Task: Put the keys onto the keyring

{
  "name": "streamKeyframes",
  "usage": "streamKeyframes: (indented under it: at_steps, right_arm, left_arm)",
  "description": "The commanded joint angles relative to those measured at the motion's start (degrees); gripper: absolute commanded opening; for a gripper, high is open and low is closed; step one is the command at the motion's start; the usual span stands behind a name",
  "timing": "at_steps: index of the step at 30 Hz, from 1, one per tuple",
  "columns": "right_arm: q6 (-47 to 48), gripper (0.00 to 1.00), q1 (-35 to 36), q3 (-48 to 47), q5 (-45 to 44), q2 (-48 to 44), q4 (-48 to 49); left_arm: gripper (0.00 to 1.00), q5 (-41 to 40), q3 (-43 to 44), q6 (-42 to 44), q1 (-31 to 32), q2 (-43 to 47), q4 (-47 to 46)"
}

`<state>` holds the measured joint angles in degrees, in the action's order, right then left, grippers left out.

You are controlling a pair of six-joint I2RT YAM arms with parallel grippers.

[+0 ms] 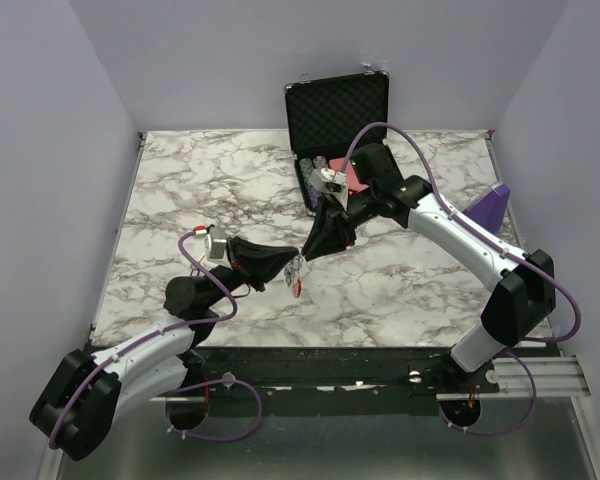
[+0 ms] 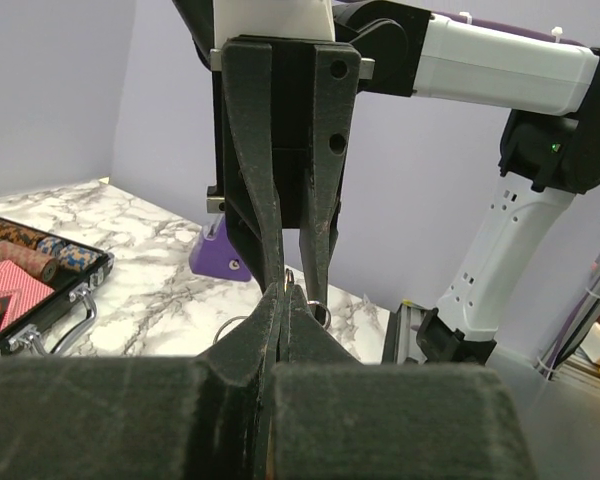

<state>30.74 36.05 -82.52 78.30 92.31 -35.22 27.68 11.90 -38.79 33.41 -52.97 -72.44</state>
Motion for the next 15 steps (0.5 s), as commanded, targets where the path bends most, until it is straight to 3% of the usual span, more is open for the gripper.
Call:
streamKeyframes:
  at_steps: [1, 9, 15]
  right_arm:
    - [-1.4, 0.27, 0.6, 0.8, 1.2, 0.1, 1.6]
    - [-3.0, 0.26, 0.5, 1.0, 0.4, 0.0, 3.1]
    - [-4.8, 0.01, 0.7, 1.2, 0.0, 0.1, 4.4]
  left_arm:
    - [0.00, -2.5, 1.7, 1.1, 0.5, 1.1, 1.2]
    - [0.00, -3.4, 2.0, 1.5, 1.6, 0.8, 1.9]
    - [0.00, -4.2, 1.9, 1.8, 1.7, 0.9, 2.0]
